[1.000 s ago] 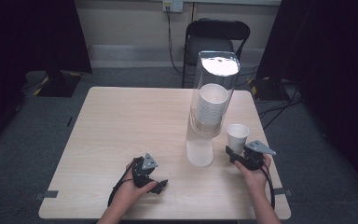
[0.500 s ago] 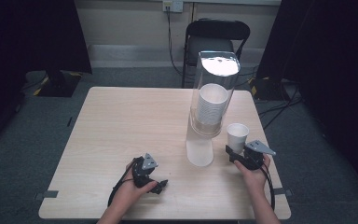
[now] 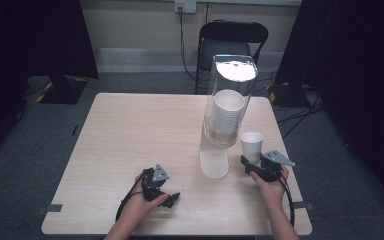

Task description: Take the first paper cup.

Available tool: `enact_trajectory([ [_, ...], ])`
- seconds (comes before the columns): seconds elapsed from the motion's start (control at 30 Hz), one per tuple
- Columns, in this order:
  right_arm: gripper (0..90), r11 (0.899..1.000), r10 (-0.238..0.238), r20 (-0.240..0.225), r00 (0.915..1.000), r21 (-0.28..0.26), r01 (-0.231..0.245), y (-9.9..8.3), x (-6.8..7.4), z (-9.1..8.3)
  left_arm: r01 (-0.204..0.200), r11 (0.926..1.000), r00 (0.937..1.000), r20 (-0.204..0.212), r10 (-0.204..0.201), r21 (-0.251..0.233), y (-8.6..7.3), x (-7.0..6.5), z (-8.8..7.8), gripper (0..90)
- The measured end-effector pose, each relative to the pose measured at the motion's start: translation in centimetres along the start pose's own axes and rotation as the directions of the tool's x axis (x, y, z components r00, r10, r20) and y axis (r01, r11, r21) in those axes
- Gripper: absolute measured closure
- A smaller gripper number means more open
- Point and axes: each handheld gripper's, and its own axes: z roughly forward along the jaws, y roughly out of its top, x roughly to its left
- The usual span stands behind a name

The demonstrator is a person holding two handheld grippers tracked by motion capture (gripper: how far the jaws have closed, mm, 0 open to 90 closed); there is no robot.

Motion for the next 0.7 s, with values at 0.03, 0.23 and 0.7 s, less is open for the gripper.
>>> enact_trajectory([
  [0.03,34.0,1.0,-0.008,-0.005,1.0,0.002,0.008,0.0,0.1,0.0,0.0,1.0,1.0,0.0,0.0,0.0,0.0,0.0,0.0,0.0],
  [0.23,34.4,1.0,-0.027,-0.015,0.9995,0.004,0.027,-0.1,0.2,-0.2,0.0,1.0,1.0,0.0,0.0,-0.001,0.0,0.0,0.0,0.0],
  [0.7,34.2,0.998,-0.064,-0.086,0.9942,0.006,0.065,0.1,1.0,-1.7,0.004,0.9997,1.0,-0.004,-0.004,-0.022,0.2,-0.5,0.1,6.6],
])
